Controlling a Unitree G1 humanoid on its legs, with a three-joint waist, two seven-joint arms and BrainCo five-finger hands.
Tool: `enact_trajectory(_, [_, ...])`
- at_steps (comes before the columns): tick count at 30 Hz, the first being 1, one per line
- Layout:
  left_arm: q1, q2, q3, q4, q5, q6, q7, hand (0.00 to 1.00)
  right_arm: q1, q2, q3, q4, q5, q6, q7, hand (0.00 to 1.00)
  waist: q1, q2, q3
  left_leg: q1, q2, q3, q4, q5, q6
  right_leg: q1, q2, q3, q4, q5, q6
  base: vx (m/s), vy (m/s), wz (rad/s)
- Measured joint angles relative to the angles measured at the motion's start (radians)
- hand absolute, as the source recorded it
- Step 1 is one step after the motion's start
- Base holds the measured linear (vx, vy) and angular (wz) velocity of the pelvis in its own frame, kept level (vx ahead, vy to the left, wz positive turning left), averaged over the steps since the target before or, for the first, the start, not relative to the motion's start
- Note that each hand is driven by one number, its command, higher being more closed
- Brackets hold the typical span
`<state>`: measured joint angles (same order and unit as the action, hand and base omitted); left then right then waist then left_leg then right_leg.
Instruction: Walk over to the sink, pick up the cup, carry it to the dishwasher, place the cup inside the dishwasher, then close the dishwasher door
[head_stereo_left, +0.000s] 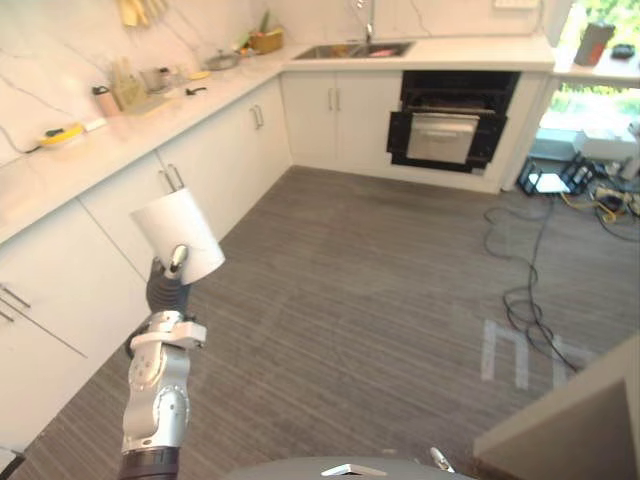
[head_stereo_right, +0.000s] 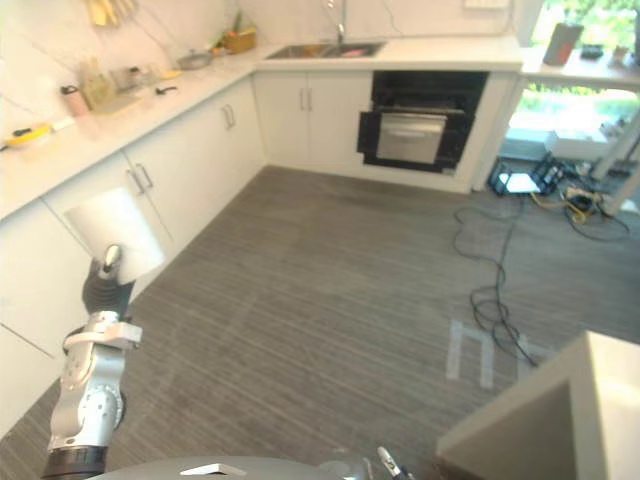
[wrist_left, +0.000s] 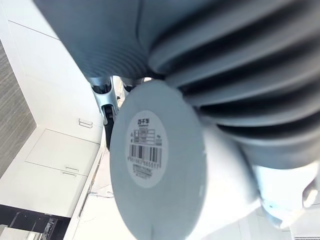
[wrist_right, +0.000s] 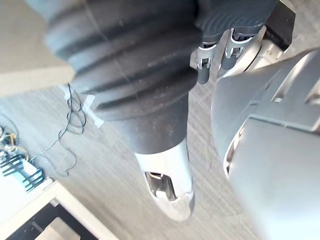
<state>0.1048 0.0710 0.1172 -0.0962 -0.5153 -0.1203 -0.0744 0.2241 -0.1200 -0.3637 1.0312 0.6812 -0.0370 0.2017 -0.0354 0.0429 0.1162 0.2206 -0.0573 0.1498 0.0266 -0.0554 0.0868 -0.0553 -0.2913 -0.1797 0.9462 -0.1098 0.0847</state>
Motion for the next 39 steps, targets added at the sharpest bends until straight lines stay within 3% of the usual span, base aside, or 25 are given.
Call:
enact_trajectory(1, [0.001, 0.002, 0.002, 0.006, 0.007, -0.006, 0.007, 1.00, 0.004, 0.031, 0.013, -0.035, 0.005, -0.013, 0.007, 0.00, -0.001, -0.009, 0.003, 0.011, 0.014, -0.014, 0.012, -0.025, 0.009, -0.039, 0.044, 0.007, -0.018, -0.088, -0.013, 0.24, 0.042, 0.29])
enact_trajectory(3, [0.000, 0.016, -0.002, 0.009, 0.021, -0.012, 0.009, 1.00, 0.018, 0.079, 0.052, -0.124, 0.030, -0.036, -0.001, 0.00, -0.016, -0.020, 0.005, 0.011, 0.036, -0.039, 0.039, -0.064, 0.012, -0.109, 0.123, 0.005, -0.145, -0.129, -0.020, 0.24, -0.010, 0.38])
enact_trajectory(4, [-0.001, 0.027, -0.013, 0.005, 0.051, -0.011, 0.006, 1.00, 0.019, 0.100, 0.074, -0.174, 0.041, -0.055, -0.007, 0.00, -0.027, -0.031, 0.013, 0.014, 0.044, -0.049, 0.046, -0.081, 0.009, -0.151, 0.159, 0.004, -0.275, -0.110, -0.017, 0.26, -0.074, 0.36])
enact_trajectory(6, [0.001, 0.042, -0.050, -0.016, 0.087, -0.003, 0.000, 1.00, 0.019, 0.120, 0.098, -0.250, 0.072, -0.086, -0.008, 0.00, -0.020, -0.055, 0.037, 0.057, 0.052, -0.045, 0.045, -0.122, -0.001, -0.182, 0.199, -0.009, -0.642, 0.033, -0.010, 0.35, -0.130, 0.18])
enact_trajectory(7, [0.002, 0.042, -0.060, -0.022, 0.087, 0.001, -0.002, 1.00, 0.021, 0.120, 0.111, -0.267, 0.075, -0.093, -0.007, 0.00, -0.019, -0.056, 0.039, 0.073, 0.054, -0.043, 0.047, -0.137, -0.007, -0.184, 0.201, -0.020, -0.712, 0.067, -0.009, 0.39, -0.149, -0.03])
enact_trajectory(10, [0.031, 0.038, -0.076, -0.100, 0.074, 0.007, -0.034, 1.00, 0.034, 0.116, 0.153, -0.354, 0.079, -0.119, 0.000, 0.00, -0.027, -0.054, 0.039, 0.151, 0.066, -0.034, 0.088, -0.241, -0.043, -0.177, 0.194, -0.113, -0.795, 0.099, -0.041, 0.51, -0.182, -0.07])
enact_trajectory(11, [0.048, 0.025, -0.080, -0.145, 0.065, -0.005, -0.051, 1.00, 0.045, 0.112, 0.175, -0.410, 0.079, -0.120, 0.008, 0.00, -0.027, -0.042, 0.035, 0.188, 0.082, -0.024, 0.103, -0.290, -0.066, -0.162, 0.200, -0.138, -0.787, 0.133, -0.097, 0.75, -0.245, -0.18])
enact_trajectory(12, [0.060, -0.001, -0.086, -0.161, 0.061, -0.011, -0.065, 1.00, 0.042, 0.103, 0.194, -0.461, 0.078, -0.120, 0.008, 0.00, -0.025, -0.005, 0.016, 0.201, 0.124, 0.007, 0.131, -0.311, -0.096, -0.176, 0.228, -0.156, -0.738, 0.187, -0.125, 0.65, -0.219, -0.23])
enact_trajectory(13, [0.069, -0.005, -0.092, -0.164, 0.056, -0.011, -0.066, 1.00, 0.043, 0.104, 0.201, -0.482, 0.077, -0.121, 0.008, 0.00, -0.026, 0.006, 0.010, 0.195, 0.135, 0.024, 0.154, -0.301, -0.108, -0.186, 0.230, -0.161, -0.711, 0.200, -0.139, 0.75, -0.314, -0.24])
enact_trajectory(14, [0.086, -0.016, -0.108, -0.163, 0.047, -0.011, -0.065, 1.00, 0.040, 0.102, 0.216, -0.525, 0.066, -0.120, 0.007, 0.00, -0.031, 0.030, 0.005, 0.179, 0.159, 0.040, 0.222, -0.283, -0.092, -0.192, 0.243, -0.172, -0.667, 0.178, -0.161, 0.59, -0.325, -0.20])
enact_trajectory(16, [0.102, -0.029, -0.128, -0.164, 0.047, -0.011, -0.064, 1.00, 0.045, 0.116, 0.237, -0.594, 0.056, -0.116, 0.003, 0.00, -0.034, 0.043, 0.003, 0.132, 0.197, 0.047, 0.375, -0.196, -0.114, -0.163, 0.262, -0.186, -0.631, 0.100, -0.164, 0.59, -0.336, -0.06])
enact_trajectory(18, [0.123, -0.056, -0.139, -0.163, 0.051, -0.021, -0.066, 1.00, 0.074, 0.122, 0.256, -0.680, 0.056, -0.124, -0.011, 0.00, -0.027, 0.038, 0.005, -0.024, 0.266, -0.027, 0.754, 0.089, -0.223, -0.043, 0.301, -0.173, -0.673, 0.024, -0.159, 0.58, -0.274, 0.07])
enact_trajectory(19, [0.130, -0.059, -0.140, -0.163, 0.052, -0.023, -0.066, 1.00, 0.076, 0.121, 0.263, -0.692, 0.056, -0.133, -0.018, 0.00, -0.024, 0.037, 0.006, -0.079, 0.288, -0.035, 0.863, 0.092, -0.230, -0.009, 0.317, -0.169, -0.695, 0.014, -0.159, 0.55, -0.213, -0.16])
enact_trajectory(21, [0.152, -0.060, -0.139, -0.163, 0.088, -0.023, -0.062, 1.00, 0.064, 0.104, 0.260, -0.714, 0.058, -0.184, -0.061, 0.00, 0.002, 0.037, 0.009, -0.263, 0.354, -0.026, 1.107, -0.019, -0.156, 0.130, 0.368, -0.129, -0.784, -0.018, -0.159, 0.51, -0.200, -0.44])
enact_trajectory(23, [0.154, -0.060, -0.141, -0.158, 0.088, -0.024, -0.060, 1.00, 0.040, 0.092, 0.257, -0.714, 0.060, -0.207, -0.091, 0.00, 0.028, 0.031, 0.010, -0.352, 0.364, 0.022, 1.026, -0.111, -0.120, 0.209, 0.372, -0.083, -0.819, -0.050, -0.152, 0.43, -0.150, -0.59])
enact_trajectory(25, [0.154, -0.060, -0.142, -0.157, 0.087, -0.032, -0.059, 1.00, 0.006, 0.091, 0.256, -0.727, 0.058, -0.224, -0.130, 0.00, 0.033, 0.026, 0.010, -0.399, 0.338, 0.083, 0.748, -0.157, -0.115, 0.262, 0.355, -0.046, -0.825, -0.088, -0.154, 0.47, -0.065, -0.66])
enact_trajectory(28, [0.154, -0.073, -0.140, -0.170, 0.088, -0.041, -0.059, 1.00, -0.030, 0.087, 0.238, -0.740, 0.030, -0.242, -0.201, 0.00, 0.035, 0.022, 0.003, -0.445, 0.236, 0.047, 0.195, -0.049, -0.195, 0.311, 0.315, 0.036, -0.820, -0.140, -0.137, 0.56, 0.060, -0.80])
enact_trajectory(31, [0.154, -0.071, -0.126, -0.156, 0.086, -0.047, -0.062, 1.00, -0.025, 0.064, 0.201, -0.728, 0.017, -0.243, -0.236, 0.00, 0.037, 0.051, 0.006, -0.495, 0.241, 0.037, 0.123, -0.002, -0.216, 0.411, 0.311, 0.139, -0.820, -0.194, -0.082, 0.64, 0.221, -1.04])
enact_trajectory(32, [0.154, -0.067, -0.121, -0.148, 0.085, -0.050, -0.064, 1.00, -0.026, 0.057, 0.190, -0.714, 0.018, -0.243, -0.236, 0.00, 0.039, 0.048, 0.004, -0.484, 0.234, 0.013, 0.150, 0.074, -0.198, 0.424, 0.302, 0.161, -0.789, -0.216, -0.088, 0.66, 0.293, -1.03])
enact_trajectory(34, [0.153, -0.051, -0.093, -0.121, 0.085, -0.055, -0.064, 1.00, -0.022, 0.054, 0.191, -0.680, 0.018, -0.234, -0.233, 0.00, 0.038, -0.021, -0.019, -0.445, 0.162, 0.020, 0.236, 0.113, -0.159, 0.369, 0.211, 0.190, -0.549, -0.254, -0.097, 0.71, 0.307, -0.87])
enact_trajectory(35, [0.148, -0.046, -0.082, -0.122, 0.085, -0.055, -0.064, 1.00, -0.023, 0.063, 0.182, -0.679, 0.017, -0.223, -0.234, 0.00, 0.035, -0.054, -0.025, -0.415, 0.135, 0.045, 0.247, 0.101, -0.112, 0.315, 0.159, 0.189, -0.414, -0.239, -0.070, 0.78, 0.290, -0.63])
enact_trajectory(36, [0.132, -0.030, -0.079, -0.120, 0.085, -0.055, -0.066, 1.00, -0.024, 0.084, 0.151, -0.680, 0.018, -0.219, -0.234, 0.00, 0.030, -0.102, -0.024, -0.377, 0.084, 0.080, 0.254, 0.064, -0.080, 0.242, 0.085, 0.177, -0.238, -0.171, 0.002, 0.65, 0.234, -0.36])
enact_trajectory(37, [0.122, -0.026, -0.079, -0.119, 0.085, -0.053, -0.071, 1.00, -0.025, 0.094, 0.140, -0.680, 0.018, -0.218, -0.232, 0.00, 0.025, -0.113, -0.021, -0.359, 0.067, 0.090, 0.259, 0.046, -0.069, 0.212, 0.050, 0.156, -0.163, -0.107, 0.028, 0.62, 0.213, -0.22])
enact_trajectory(38, [0.110, -0.022, -0.082, -0.118, 0.085, -0.052, -0.088, 1.00, -0.022, 0.113, 0.117, -0.679, 0.019, -0.215, -0.231, 0.00, 0.016, -0.110, -0.015, -0.312, 0.047, 0.097, 0.248, 0.006, -0.054, 0.152, -0.007, 0.113, -0.040, 0.062, 0.028, 0.59, 0.208, -0.17])
enact_trajectory(39, [0.106, -0.024, -0.086, -0.117, 0.086, -0.054, -0.091, 1.00, -0.020, 0.122, 0.113, -0.680, 0.017, -0.215, -0.219, 0.00, 0.004, -0.092, 0.002, -0.243, 0.047, 0.101, 0.230, -0.031, -0.039, 0.095, -0.042, 0.065, 0.087, 0.050, -0.021, 0.56, 0.204, -0.21])
